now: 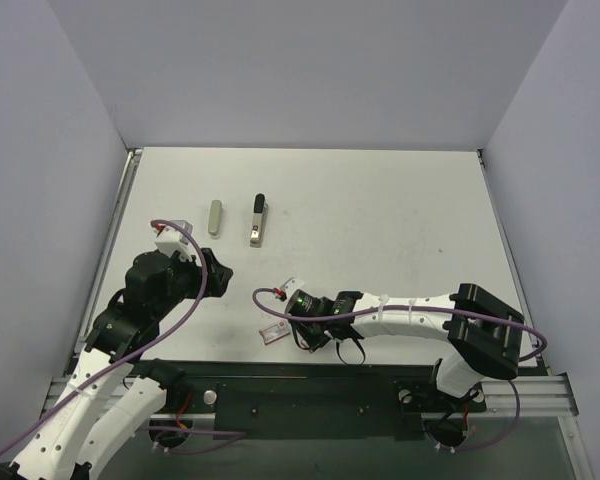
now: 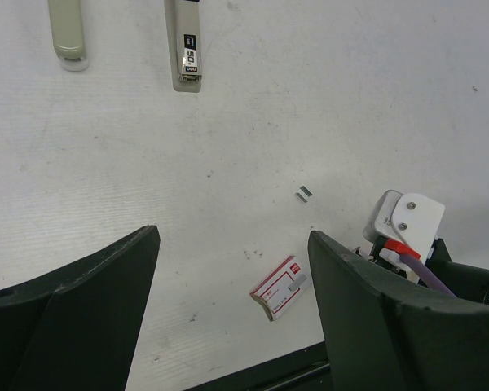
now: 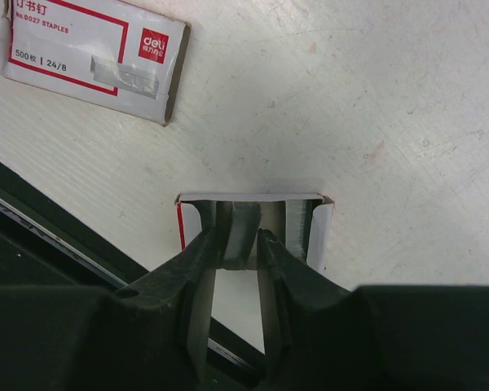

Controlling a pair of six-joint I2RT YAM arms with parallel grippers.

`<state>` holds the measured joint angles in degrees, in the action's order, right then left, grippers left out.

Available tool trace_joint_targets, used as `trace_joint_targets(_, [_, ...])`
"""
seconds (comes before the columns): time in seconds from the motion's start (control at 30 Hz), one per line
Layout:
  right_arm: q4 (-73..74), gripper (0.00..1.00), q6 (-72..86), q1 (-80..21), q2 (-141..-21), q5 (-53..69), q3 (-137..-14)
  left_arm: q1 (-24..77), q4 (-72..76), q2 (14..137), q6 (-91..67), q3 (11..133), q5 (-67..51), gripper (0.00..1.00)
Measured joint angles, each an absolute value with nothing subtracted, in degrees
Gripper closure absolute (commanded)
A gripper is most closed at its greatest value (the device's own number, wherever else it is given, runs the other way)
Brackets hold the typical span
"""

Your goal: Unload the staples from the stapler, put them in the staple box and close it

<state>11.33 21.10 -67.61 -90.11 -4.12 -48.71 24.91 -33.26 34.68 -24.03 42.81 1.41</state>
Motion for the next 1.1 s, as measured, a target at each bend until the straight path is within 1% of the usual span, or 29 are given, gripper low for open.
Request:
trace_joint_targets(0.13, [11.3, 0.68, 21.2, -67.7, -90.1, -4.1, -48.7, 24.9, -33.3, 34.7, -24.0, 42.8, 1.4, 0.16])
trace_joint_targets(0.37, [11.4, 0.68, 21.2, -68.2, -90.0, -4.3, -48.7, 24.9, -33.3, 34.7, -24.0, 42.8, 1.4, 0.16])
trace_joint_targets(0.43, [11.8, 0.73, 21.2, -68.3, -89.5, -4.8, -48.7, 24.9, -33.3, 34.7, -24.0, 42.8, 1.4, 0.16])
trace_joint_targets(0.47, [12.0, 0.78, 21.3, -68.3, -88.9, -5.0, -48.7, 24.9, -33.3, 34.7, -24.0, 42.7, 1.3, 0.16])
trace_joint_targets(0.5, [12.1, 0.81, 21.2, -68.3, -88.2, -5.4, -48.7, 24.9, -33.3, 34.7, -24.0, 42.7, 1.3, 0.16])
trace_joint_targets(0.53, [12.3, 0.87, 21.3, -68.3, -87.5, -5.8, -48.7, 24.9, -33.3, 34.7, -24.0, 42.7, 1.3, 0.16])
trace_joint_targets(0.57, [12.3, 0.9, 21.4, -68.3, -86.8, -6.1, -48.7, 24.9, -33.3, 34.7, -24.0, 42.7, 1.2, 0.16])
trace_joint_targets(0.63, [12.5, 1.0, 21.5, -68.3, -85.9, -6.7, -48.7, 24.9, -33.3, 34.7, -24.0, 42.7, 1.2, 0.16])
trace_joint_targets(1.1, [13.3, 1.0, 21.8, -68.3, -85.5, -7.8, -48.7, 24.9, -33.3, 34.7, -24.0, 42.6, 1.2, 0.16])
